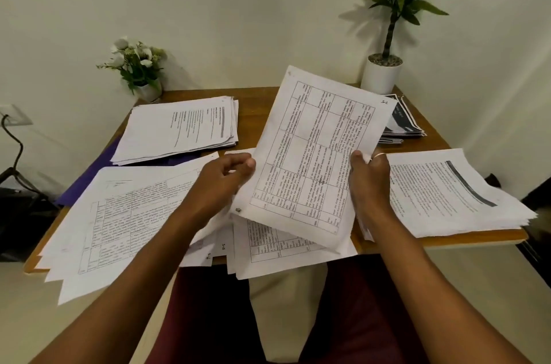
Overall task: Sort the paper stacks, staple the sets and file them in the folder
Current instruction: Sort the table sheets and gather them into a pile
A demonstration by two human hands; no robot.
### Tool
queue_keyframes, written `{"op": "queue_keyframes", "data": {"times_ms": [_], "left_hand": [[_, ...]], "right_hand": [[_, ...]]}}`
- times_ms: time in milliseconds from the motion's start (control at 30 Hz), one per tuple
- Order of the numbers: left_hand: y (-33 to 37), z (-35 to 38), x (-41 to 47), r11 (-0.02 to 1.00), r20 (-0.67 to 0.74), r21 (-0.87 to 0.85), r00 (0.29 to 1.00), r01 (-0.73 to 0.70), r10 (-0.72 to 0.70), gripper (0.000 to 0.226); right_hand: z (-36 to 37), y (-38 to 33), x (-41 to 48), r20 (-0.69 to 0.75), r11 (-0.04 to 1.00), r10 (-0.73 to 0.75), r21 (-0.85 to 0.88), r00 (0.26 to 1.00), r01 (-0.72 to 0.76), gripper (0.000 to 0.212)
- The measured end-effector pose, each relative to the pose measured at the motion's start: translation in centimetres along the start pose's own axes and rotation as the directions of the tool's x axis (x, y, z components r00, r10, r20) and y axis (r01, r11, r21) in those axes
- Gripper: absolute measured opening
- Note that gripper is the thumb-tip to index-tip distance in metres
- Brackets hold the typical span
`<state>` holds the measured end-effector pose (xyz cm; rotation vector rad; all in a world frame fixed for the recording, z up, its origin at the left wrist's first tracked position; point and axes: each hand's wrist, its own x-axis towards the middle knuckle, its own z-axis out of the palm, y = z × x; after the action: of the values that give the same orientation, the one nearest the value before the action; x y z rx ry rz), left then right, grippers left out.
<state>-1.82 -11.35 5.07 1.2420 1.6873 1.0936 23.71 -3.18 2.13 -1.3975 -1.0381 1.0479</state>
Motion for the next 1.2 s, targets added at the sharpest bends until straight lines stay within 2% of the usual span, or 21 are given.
{"op": "queue_keyframes", "data": {"times_ms": [67, 167, 333, 400, 467, 533, 633, 667, 833, 933, 1067, 1200], "left_hand": [[0.3, 0.6, 0.0, 0.997, 0.032, -0.066, 0.999, 0.034, -0.032, 0.036], [0.5, 1.0, 0.1, 0.997, 0.03, -0.059, 0.998, 0.051, -0.049, 0.035], [0.6, -0.6, 0.3, 0.997, 0.014, 0.023, 0.997, 0.071, -0.071, 0.033], [0.5, -2.5, 0.3, 0.99, -0.016, 0.136, 0.999, 0.042, -0.04, 0.023], [-0.1, -4.9, 0.6, 0.95, -0.065, 0.313, 0.998, 0.005, 0.017, 0.021], [-0.8, -7.3, 1.4, 0.878, -0.109, 0.478, 0.993, 0.009, 0.05, 0.023], [-2.0, -10.6, 2.7, 0.736, -0.095, 0.676, 0.995, 0.049, 0.021, 0.017], [-2.2, -11.4, 3.0, 0.692, -0.086, 0.719, 0.996, 0.061, 0.002, 0.015], [-3.5, -12.8, 3.8, 0.445, -0.135, 0.881, 0.987, 0.159, -0.086, 0.011], [-4.3, -12.2, 3.8, 0.292, -0.152, 0.941, 0.984, 0.171, -0.087, 0.008], [-6.5, -11.2, 3.7, 0.298, -0.183, 0.938, 0.983, 0.178, -0.012, 0.008], [-9.0, -10.1, 3.2, 0.398, -0.23, 0.905, 0.959, 0.149, 0.165, 0.037]], "right_hand": [[-0.2, -0.6, -0.5, 0.04, 0.999, -0.029, 0.038, 0.999, 0.027, 0.016], [-0.4, -0.9, -1.2, 0.113, 0.995, -0.014, 0.101, 0.993, 0.003, 0.02], [0.0, -0.6, -1.7, 0.238, 0.961, 0.014, 0.264, 0.971, -0.079, 0.02], [0.4, -0.2, -1.9, 0.263, 0.956, 0.004, 0.28, 0.965, -0.08, 0.021], [0.9, 0.5, -2.0, 0.26, 0.985, 0.0, 0.169, 0.966, -0.045, 0.041], [1.4, 1.3, -2.0, 0.246, 0.995, -0.006, -0.092, 0.969, 0.029, 0.053], [2.2, 3.1, -2.0, 0.231, 0.893, -0.11, -0.404, 0.967, 0.198, 0.023], [2.6, 3.7, -2.0, 0.253, 0.847, -0.142, -0.469, 0.957, 0.25, 0.022], [3.6, 5.0, -2.0, 0.289, 0.697, -0.142, -0.65, 0.947, 0.304, 0.059], [4.0, 4.9, -1.5, 0.28, 0.69, -0.14, -0.66, 0.95, 0.296, 0.069], [4.3, 4.6, -1.1, 0.252, 0.744, -0.128, -0.615, 0.959, 0.261, 0.074], [4.3, 4.2, -1.4, 0.254, 0.755, -0.143, -0.597, 0.956, 0.272, 0.076]]}}
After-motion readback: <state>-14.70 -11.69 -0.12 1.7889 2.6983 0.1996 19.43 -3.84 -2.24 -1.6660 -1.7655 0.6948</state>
